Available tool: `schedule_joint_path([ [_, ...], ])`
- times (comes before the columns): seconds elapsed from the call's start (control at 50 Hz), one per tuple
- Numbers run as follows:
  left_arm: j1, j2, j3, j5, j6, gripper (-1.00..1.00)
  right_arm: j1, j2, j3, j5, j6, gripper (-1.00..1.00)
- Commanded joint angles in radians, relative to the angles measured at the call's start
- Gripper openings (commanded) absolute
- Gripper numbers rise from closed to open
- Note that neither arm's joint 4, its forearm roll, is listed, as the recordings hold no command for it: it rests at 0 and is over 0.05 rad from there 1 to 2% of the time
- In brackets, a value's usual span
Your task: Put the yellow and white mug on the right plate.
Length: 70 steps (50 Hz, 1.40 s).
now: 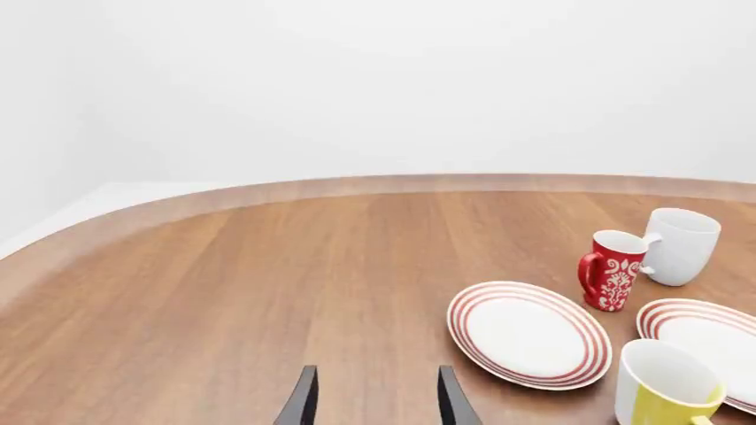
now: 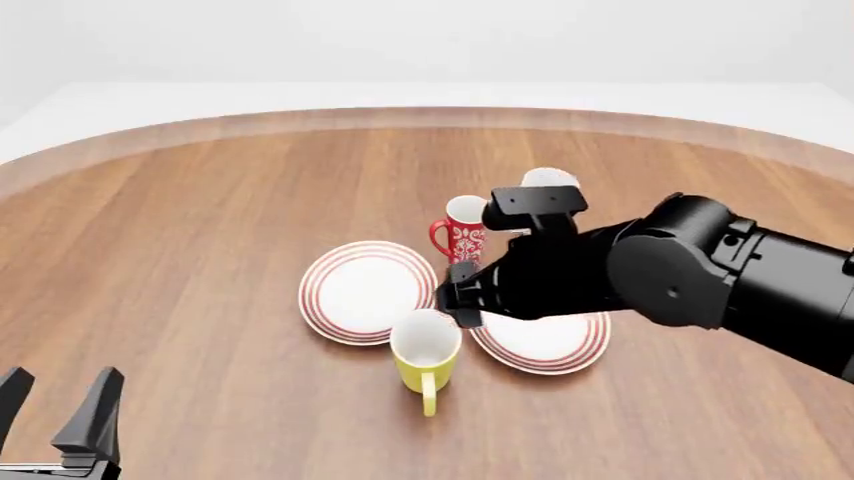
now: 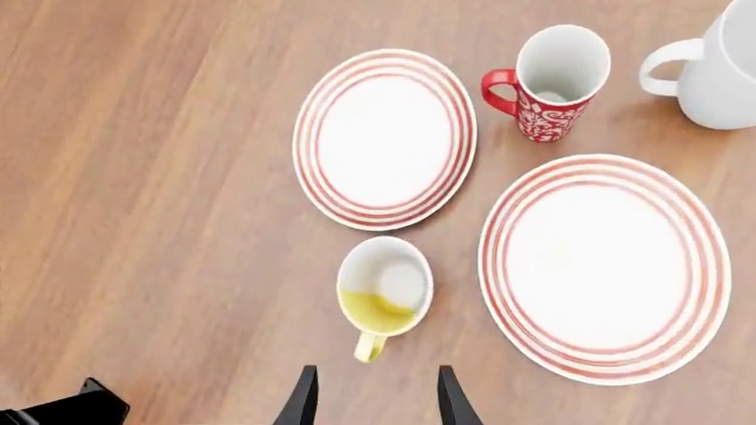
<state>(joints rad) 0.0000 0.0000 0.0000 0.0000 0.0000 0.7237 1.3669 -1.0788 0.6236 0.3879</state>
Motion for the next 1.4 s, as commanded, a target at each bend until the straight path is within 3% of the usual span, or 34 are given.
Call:
schedule_joint_path([
  [0.02, 0.000, 0.000, 0.000, 0.000, 0.000, 1.00, 0.023, 0.034, 0.024, -0.041, 0.032, 1.00],
  [1.4, 0.000, 0.000, 0.000, 0.000, 0.000, 1.00, 0.095, 0.206, 0.201, -0.344, 0.165, 1.00],
])
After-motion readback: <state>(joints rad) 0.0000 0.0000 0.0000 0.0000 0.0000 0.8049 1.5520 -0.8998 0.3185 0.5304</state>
